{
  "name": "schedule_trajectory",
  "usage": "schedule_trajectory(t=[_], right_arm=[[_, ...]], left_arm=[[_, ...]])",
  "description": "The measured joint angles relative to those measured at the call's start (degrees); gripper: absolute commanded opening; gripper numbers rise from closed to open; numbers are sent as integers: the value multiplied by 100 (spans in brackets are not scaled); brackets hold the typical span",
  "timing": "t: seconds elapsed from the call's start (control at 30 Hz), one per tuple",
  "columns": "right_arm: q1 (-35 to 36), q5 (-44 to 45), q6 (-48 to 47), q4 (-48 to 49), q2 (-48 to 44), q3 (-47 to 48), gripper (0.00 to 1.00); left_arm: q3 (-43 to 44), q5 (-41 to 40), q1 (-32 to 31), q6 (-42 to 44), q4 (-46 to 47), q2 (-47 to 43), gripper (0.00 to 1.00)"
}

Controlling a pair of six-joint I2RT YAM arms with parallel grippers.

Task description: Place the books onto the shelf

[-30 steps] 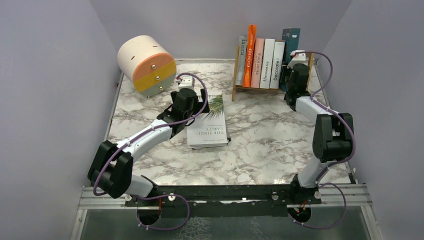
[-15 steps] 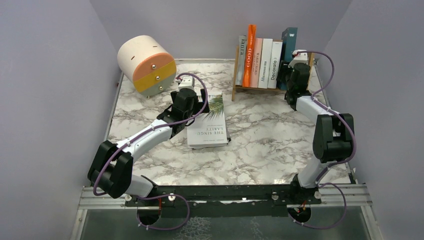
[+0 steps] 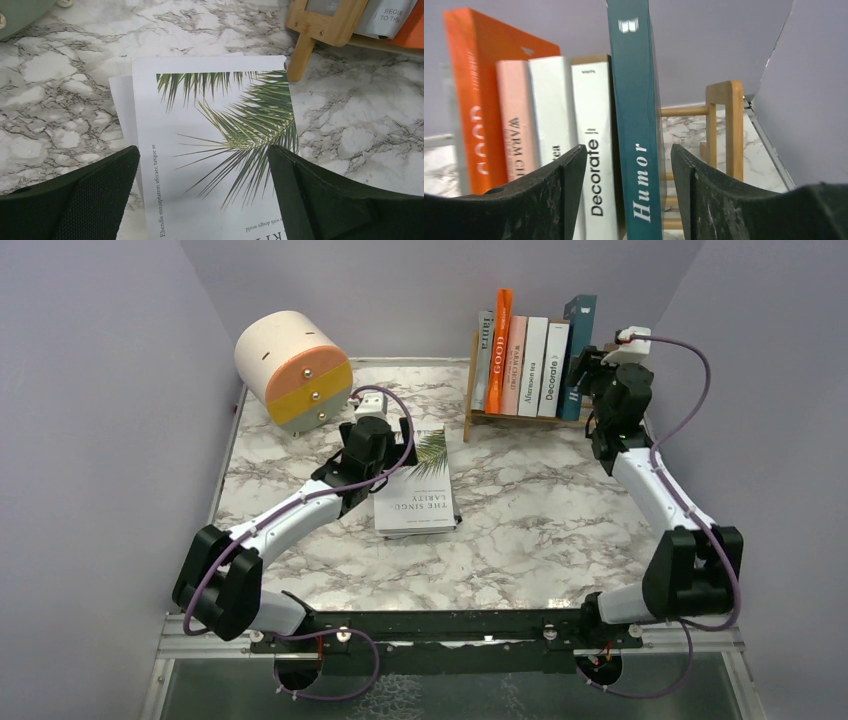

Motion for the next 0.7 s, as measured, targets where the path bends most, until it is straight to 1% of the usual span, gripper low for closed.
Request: schedule_trajectory(t=[0.17, 0.4, 0.57, 0.7], right_arm=[[98, -184, 310, -439, -970, -238, 65], [1058, -468, 723, -1174, -1862, -719, 65], [1379, -903, 1408, -1537, -2323, -1510, 66], [1580, -1298, 2197, -1456, -2505, -2406, 66]], left_arm=[[-15, -79, 0, -55, -48, -46, 99], [-426, -136, 0, -256, -81, -240, 99], [-807, -146, 0, -400, -127, -299, 99], [-962, -144, 0, -505, -122, -299, 99]])
